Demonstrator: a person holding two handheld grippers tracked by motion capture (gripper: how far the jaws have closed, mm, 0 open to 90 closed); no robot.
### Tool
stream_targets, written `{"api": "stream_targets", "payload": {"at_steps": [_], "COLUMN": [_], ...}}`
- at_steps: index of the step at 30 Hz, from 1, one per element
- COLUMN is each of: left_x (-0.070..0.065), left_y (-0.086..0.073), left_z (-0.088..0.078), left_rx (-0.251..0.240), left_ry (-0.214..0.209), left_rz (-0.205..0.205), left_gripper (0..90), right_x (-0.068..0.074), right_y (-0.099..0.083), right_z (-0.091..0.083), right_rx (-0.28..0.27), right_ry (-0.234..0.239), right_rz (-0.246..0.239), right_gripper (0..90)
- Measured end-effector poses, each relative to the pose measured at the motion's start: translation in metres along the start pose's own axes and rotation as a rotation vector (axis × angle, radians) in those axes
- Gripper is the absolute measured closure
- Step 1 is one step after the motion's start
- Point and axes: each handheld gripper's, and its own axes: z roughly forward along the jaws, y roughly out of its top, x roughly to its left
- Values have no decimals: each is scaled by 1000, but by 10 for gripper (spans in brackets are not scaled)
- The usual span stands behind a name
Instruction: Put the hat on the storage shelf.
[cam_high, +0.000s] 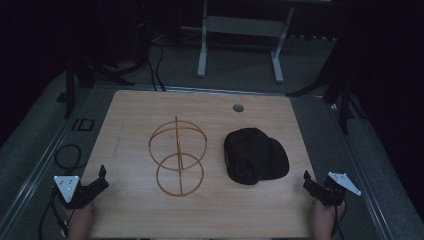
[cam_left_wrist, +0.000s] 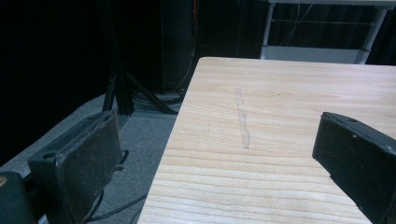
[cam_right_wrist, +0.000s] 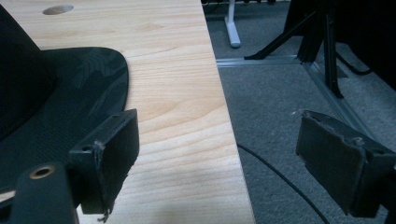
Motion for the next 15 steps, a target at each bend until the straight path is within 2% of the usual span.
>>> {"api": "stream_targets", "payload": {"at_steps": [7,10,12,15], "left_x": [0,1,1,0], "left_y": [0,0,0,0], "left_z": [0,0,1,1], "left_rx": [-3,-1,-1,-1], "left_ry": [-4,-3,-2,-1], "left_rz": [1,-1,-2,2], "left_gripper": [18,18,18,18], "right_x": [1,7,13,25], "right_y": [0,4,10,24], "right_z": [0,-4,-11,-21], "right_rx": [0,17,1,-14], "right_ry": [5,26,53,101], "right_rz": [-11,-28,-22,-49], "right_gripper": [129,134,137,137]}}
